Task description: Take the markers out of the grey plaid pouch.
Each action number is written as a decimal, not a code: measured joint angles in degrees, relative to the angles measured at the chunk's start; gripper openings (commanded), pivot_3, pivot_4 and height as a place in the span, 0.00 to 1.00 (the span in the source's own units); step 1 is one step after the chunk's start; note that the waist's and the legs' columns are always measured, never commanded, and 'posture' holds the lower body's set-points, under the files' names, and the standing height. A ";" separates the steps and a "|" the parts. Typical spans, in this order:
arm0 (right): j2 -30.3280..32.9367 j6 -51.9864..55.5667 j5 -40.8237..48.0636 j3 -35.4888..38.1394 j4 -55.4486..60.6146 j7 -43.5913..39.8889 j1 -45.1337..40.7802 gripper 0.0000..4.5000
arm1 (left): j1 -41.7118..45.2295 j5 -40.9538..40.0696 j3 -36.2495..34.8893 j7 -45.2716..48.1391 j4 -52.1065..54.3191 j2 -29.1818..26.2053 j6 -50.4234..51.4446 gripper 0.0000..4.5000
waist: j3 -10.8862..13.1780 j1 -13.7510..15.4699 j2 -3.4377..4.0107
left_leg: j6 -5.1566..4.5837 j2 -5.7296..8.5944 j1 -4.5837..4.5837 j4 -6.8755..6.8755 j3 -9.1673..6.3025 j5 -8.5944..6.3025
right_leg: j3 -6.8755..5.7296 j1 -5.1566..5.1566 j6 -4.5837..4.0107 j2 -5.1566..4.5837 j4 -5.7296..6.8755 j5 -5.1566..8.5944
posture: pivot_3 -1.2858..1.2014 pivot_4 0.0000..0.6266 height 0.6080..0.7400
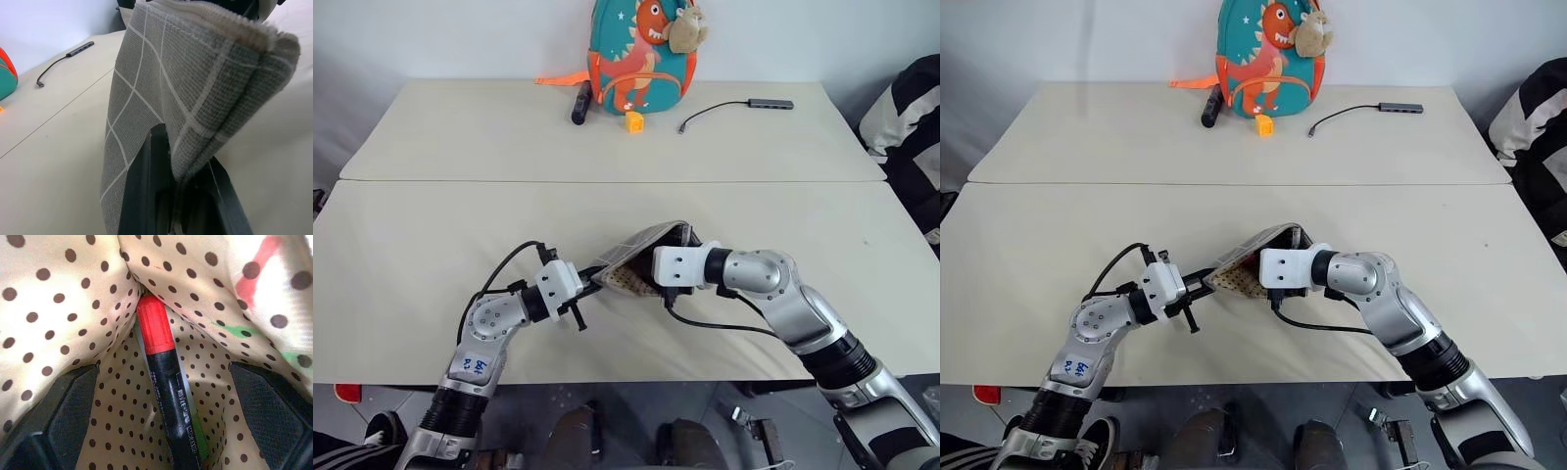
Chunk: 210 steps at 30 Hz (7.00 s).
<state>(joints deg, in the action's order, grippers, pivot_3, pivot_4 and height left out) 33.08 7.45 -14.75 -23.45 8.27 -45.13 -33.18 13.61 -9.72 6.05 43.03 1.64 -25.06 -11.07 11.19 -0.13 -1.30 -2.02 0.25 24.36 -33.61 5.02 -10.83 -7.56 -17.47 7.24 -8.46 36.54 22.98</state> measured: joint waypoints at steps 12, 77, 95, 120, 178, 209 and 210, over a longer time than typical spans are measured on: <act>-0.37 1.53 0.33 1.35 0.90 -0.97 0.26 0.34 | 0.00 -0.02 -0.55 -0.33 -0.11 0.53 0.03 0.00 | 0.00 0.01 0.00 | 0.00 0.00 0.00 0.00 0.00 0.00 | 0.00 0.00 0.00 0.00 0.00 0.00 | 0.52 0.24 1.00; 0.04 9.63 18.33 14.10 9.66 -14.99 -0.21 0.15 | 1.81 2.48 -2.27 0.09 -4.89 -0.94 -5.15 0.00 | 0.00 0.04 0.00 | -0.01 0.00 -0.01 0.01 -0.01 -0.02 | -0.01 0.03 0.00 -0.02 -0.03 0.00 | 0.52 0.24 1.00; 14.59 41.71 28.66 23.22 -3.68 -2.19 -5.23 0.15 | 1.59 -1.27 -6.05 1.32 -8.96 -1.35 -6.60 0.00 | 0.03 -0.23 0.05 | -0.08 -0.06 0.12 -0.05 0.10 -0.13 | -0.01 -0.03 0.03 -0.10 -0.16 -0.06 | 0.52 0.24 1.00; 8.26 40.83 26.33 26.85 -21.61 8.75 -2.81 0.87 | 1.35 -1.30 -6.08 1.69 -8.99 -0.57 -7.20 0.00 | 0.09 -0.06 0.16 | -0.15 -0.04 0.16 -0.21 0.13 -0.16 | -0.03 -0.03 0.08 -0.07 -0.13 -0.08 | 0.52 0.24 1.00; -2.75 -4.88 -4.37 -0.55 -10.60 -2.35 -4.45 0.34 | 1.95 -2.22 -0.44 1.76 0.41 3.39 4.26 0.00 | 0.10 -0.03 0.15 | -0.33 0.01 0.25 -0.42 0.20 -0.34 | 0.02 0.03 0.34 0.07 -0.32 -0.25 | 0.52 0.24 1.00; -6.37 10.49 5.68 4.74 0.00 -10.33 -7.54 0.99 | 1.43 -8.49 -5.85 9.56 -0.28 -1.71 4.31 0.00 | 0.12 -0.11 0.17 | -0.32 0.02 0.21 -0.42 0.20 -0.35 | 0.08 -0.06 0.33 0.02 -0.11 -0.25 | 0.52 0.24 1.00; -6.37 12.80 7.05 5.42 1.53 -11.03 -8.50 0.99 | 1.42 -9.01 -6.11 10.52 -0.44 -2.12 4.07 0.00 | 0.12 -0.12 0.18 | -0.31 0.02 0.21 -0.41 0.20 -0.35 | 0.08 -0.08 0.33 0.02 -0.10 -0.25 | 0.52 0.24 1.00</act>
<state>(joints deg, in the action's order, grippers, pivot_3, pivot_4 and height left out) 26.71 20.25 -7.70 -18.03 9.80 -56.16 -41.68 15.03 -18.73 -0.06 53.55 1.19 -27.17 -7.00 11.31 -0.24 -1.12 -2.33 0.27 24.57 -34.02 5.22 -11.18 -7.48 -17.55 7.57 -8.43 36.44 22.73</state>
